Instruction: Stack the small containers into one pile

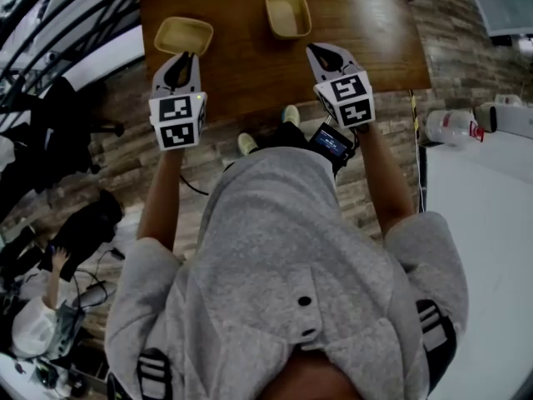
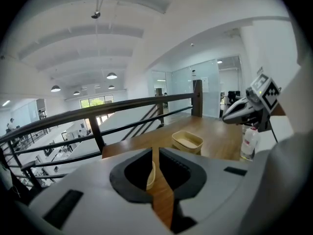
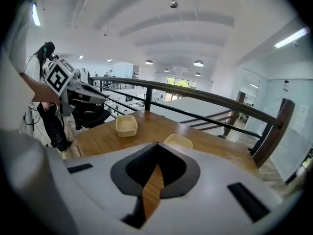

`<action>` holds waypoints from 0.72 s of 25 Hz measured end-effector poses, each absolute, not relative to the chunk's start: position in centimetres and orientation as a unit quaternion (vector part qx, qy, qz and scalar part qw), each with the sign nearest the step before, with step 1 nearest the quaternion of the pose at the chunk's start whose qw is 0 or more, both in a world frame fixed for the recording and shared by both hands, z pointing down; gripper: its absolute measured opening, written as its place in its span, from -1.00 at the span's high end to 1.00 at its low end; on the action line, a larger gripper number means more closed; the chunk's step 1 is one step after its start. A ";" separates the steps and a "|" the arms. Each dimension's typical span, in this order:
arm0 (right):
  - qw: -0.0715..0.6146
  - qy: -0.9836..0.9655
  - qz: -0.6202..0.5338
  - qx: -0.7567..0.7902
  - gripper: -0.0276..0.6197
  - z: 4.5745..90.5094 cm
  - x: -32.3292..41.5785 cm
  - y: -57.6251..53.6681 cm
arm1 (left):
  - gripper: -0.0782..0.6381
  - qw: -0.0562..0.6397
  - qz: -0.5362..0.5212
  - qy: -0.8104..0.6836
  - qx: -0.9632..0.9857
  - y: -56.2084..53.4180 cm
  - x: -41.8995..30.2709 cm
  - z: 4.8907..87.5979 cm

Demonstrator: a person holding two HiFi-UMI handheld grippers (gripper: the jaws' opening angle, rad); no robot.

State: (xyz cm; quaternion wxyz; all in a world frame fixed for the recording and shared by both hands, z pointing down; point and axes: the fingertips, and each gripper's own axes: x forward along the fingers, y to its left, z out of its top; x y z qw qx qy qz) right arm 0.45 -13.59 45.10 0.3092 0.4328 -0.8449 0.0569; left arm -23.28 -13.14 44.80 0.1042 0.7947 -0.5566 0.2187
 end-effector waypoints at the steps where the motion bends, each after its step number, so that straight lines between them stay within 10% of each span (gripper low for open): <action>1: 0.306 -0.845 0.059 0.435 0.87 45.0 0.5 -13.3 | 0.67 0.101 0.230 -0.552 0.795 -13.4 -23.2 45.5; 18: 0.317 -0.830 0.067 0.454 0.87 45.3 2.2 -12.2 | 0.51 0.112 0.377 -0.473 0.788 -16.8 -22.4 56.1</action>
